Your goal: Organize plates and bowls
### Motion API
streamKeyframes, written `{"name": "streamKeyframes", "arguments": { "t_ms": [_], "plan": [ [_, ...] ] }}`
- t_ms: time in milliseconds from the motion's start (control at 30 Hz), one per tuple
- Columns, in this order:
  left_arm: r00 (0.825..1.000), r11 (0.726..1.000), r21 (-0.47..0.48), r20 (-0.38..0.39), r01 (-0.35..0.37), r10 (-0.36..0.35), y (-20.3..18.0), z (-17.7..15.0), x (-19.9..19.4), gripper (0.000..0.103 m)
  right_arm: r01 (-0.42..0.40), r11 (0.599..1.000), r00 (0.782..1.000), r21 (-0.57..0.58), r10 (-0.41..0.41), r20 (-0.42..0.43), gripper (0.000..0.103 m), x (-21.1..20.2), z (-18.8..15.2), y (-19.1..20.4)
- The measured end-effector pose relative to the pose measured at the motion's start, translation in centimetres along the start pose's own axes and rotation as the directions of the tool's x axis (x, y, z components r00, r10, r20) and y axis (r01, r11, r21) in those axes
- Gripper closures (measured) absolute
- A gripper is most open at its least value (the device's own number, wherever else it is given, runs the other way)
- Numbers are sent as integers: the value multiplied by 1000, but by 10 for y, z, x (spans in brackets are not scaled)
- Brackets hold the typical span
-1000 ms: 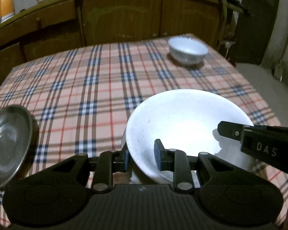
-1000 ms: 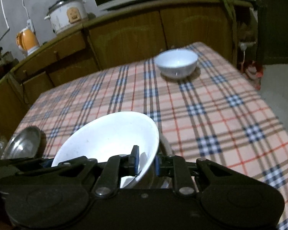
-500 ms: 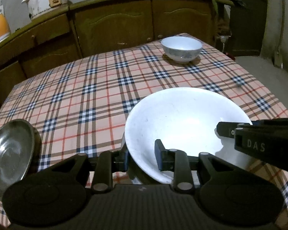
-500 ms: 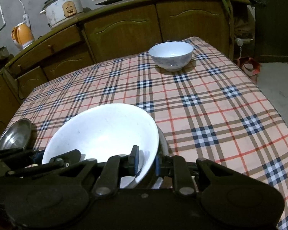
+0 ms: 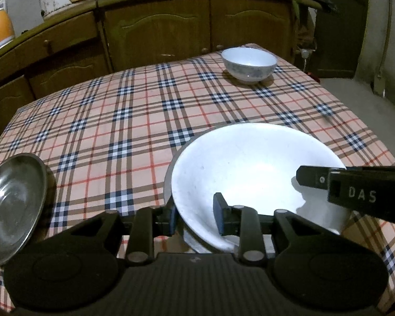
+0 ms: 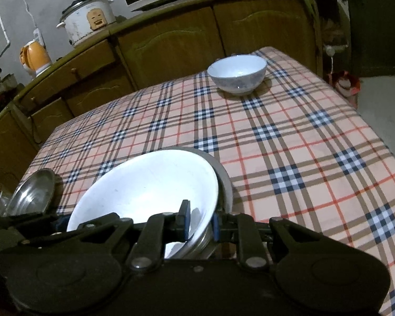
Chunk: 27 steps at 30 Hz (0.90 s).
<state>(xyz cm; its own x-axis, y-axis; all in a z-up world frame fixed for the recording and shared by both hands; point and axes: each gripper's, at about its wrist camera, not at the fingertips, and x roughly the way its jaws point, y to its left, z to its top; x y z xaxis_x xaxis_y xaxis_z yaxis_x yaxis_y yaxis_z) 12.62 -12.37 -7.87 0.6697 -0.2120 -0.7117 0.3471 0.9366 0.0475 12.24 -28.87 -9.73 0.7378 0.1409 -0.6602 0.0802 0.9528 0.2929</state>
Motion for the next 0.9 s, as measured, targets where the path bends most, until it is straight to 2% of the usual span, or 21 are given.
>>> {"name": "streamKeyframes", "arguments": {
  "t_ms": [300,500,667,767,900],
  "plan": [
    [1000,1000,-2,13,-13,13,3,-3,0,73,15,1000,1000,-7,-15,6,86,-1,-2,-1],
    [1000,998,-59,4,-22,22,17,-2,-2,72,55,994,998,-95,-55,6,84,0,4,10],
    [1000,996,-87,5,-24,24,24,0,-4,72,97,983,995,-153,-97,9,77,8,12,13],
    [1000,995,-95,11,-23,24,26,1,-6,71,128,973,992,-194,-125,28,66,8,16,15],
    [1000,994,-107,15,-17,19,30,2,-8,70,149,966,988,-212,-138,66,59,-1,23,14]
  ]
}}
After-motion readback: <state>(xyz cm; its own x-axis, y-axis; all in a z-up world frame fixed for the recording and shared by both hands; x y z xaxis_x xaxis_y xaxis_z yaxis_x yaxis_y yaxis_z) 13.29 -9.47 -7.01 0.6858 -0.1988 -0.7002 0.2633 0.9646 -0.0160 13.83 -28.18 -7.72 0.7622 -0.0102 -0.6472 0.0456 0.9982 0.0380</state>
